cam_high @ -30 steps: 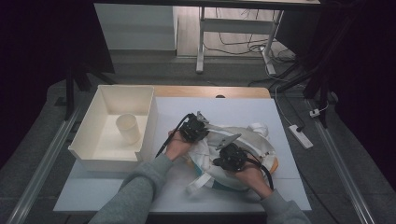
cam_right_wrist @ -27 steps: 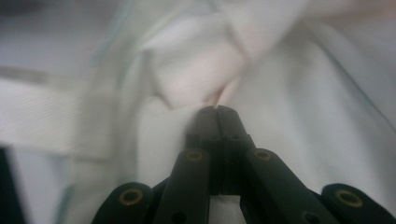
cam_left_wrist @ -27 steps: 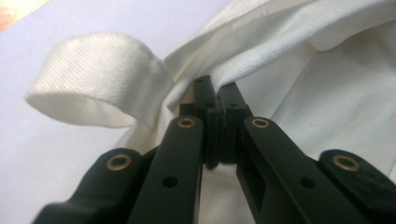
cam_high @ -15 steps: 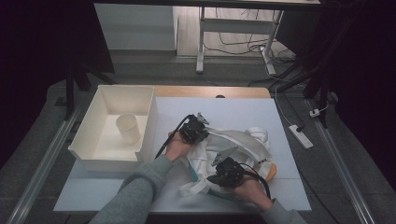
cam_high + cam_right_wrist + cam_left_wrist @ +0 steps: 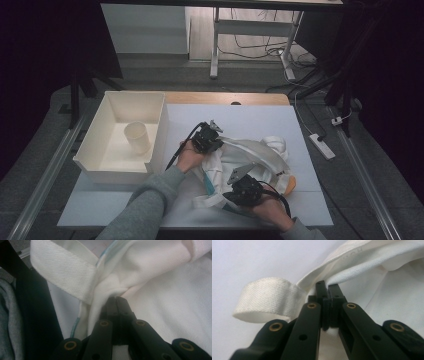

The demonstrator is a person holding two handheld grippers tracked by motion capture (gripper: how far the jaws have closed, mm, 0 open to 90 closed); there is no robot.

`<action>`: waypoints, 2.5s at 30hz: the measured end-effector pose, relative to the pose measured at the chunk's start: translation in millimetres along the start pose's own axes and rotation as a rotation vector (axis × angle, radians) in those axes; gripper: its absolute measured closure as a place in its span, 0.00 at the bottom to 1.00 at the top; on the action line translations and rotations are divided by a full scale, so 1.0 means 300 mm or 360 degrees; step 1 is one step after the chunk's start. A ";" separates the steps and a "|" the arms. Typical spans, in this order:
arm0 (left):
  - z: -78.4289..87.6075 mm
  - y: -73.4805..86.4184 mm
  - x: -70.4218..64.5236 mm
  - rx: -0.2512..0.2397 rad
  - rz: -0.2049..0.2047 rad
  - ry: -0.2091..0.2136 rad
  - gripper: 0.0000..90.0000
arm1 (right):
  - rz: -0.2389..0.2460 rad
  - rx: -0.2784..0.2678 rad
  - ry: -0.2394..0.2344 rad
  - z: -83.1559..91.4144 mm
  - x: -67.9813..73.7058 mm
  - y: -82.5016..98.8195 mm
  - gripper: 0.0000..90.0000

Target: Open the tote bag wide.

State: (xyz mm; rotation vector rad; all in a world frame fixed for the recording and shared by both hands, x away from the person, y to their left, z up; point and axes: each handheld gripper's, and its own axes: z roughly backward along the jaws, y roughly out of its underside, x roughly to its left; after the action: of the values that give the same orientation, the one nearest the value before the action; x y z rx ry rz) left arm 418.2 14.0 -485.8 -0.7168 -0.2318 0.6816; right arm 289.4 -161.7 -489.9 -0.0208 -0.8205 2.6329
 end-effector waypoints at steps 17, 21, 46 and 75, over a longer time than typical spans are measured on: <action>0.005 0.005 -0.012 0.0011 -0.0029 -0.0010 0.98 | -0.0351 -0.0188 0.0740 0.280 -0.255 0.143 0.65; 0.003 0.006 -0.014 0.0013 -0.0034 -0.0011 0.98 | -0.0364 -0.0157 0.0790 0.280 -0.291 0.156 0.66; -0.028 0.003 -0.058 0.0051 -0.0167 -0.0041 0.98 | -0.0552 -0.0152 0.0936 0.177 -0.557 0.121 0.96; -0.019 0.008 -0.036 0.0060 -0.0095 0.0036 0.98 | -0.0223 -0.0217 0.0137 -0.051 -0.143 -0.109 0.88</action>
State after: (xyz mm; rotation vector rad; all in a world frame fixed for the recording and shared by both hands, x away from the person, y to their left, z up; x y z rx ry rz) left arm 411.3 5.2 -491.2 -0.6785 -0.2185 0.6195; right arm 342.8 -144.1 -488.7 -0.1080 -0.9350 2.4242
